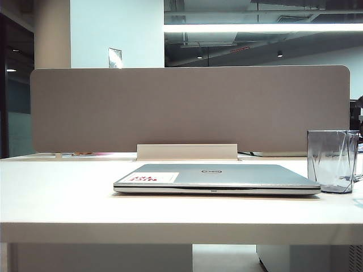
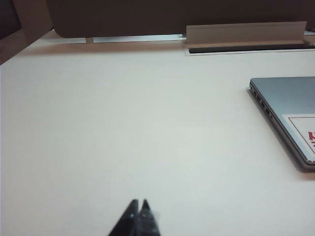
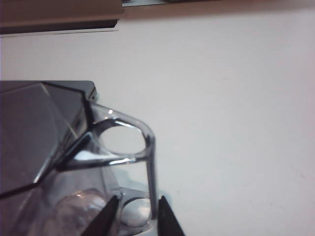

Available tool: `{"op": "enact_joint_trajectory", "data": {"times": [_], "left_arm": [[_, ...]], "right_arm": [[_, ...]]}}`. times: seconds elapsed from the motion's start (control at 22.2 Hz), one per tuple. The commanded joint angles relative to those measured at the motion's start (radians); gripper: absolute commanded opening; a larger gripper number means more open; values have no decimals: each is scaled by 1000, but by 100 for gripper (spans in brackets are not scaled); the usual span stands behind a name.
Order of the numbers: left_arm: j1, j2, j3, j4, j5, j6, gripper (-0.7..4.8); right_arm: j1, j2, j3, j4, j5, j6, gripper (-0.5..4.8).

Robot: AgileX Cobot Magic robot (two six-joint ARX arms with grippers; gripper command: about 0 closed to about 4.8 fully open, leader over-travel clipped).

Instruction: Pick up the water cup and place it on the right side of the laptop.

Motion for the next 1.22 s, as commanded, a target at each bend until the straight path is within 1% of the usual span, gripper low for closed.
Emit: {"op": "enact_joint_trajectory", "data": {"times": [0.05, 0.09, 0.14, 0.23, 0.59, 0.63, 0.99, 1.08, 1.17, 1.22], "left_arm": [[1, 1, 3, -5, 5, -3, -4], [1, 1, 3, -6, 6, -4, -4], [1, 1, 3, -9, 6, -4, -3], [1, 1, 3, -10, 6, -4, -3], [1, 1, 3, -16, 5, -3, -3], [1, 1, 3, -16, 5, -3, -3], [1, 1, 3, -16, 5, -3, -3], [1, 1, 3, -16, 5, -3, -3], [1, 1, 3, -16, 5, -3, -3], [1, 1, 3, -16, 5, -3, -3]], "right_arm": [[0, -91, -49, 18, 0, 60, 36], [0, -114, -62, 18, 0, 59, 0], [1, -175, -95, 17, 0, 59, -9], [1, -261, -142, 17, 0, 63, -9], [2, -479, -236, 1, -5, 167, -9], [2, -531, -245, -35, -16, 191, -9], [2, -790, -253, -266, -39, 192, -9], [1, -933, -253, -400, -46, 191, -9], [1, -1004, -253, -469, -42, 190, -9], [1, -1056, -253, -520, -22, 189, -9]]}}
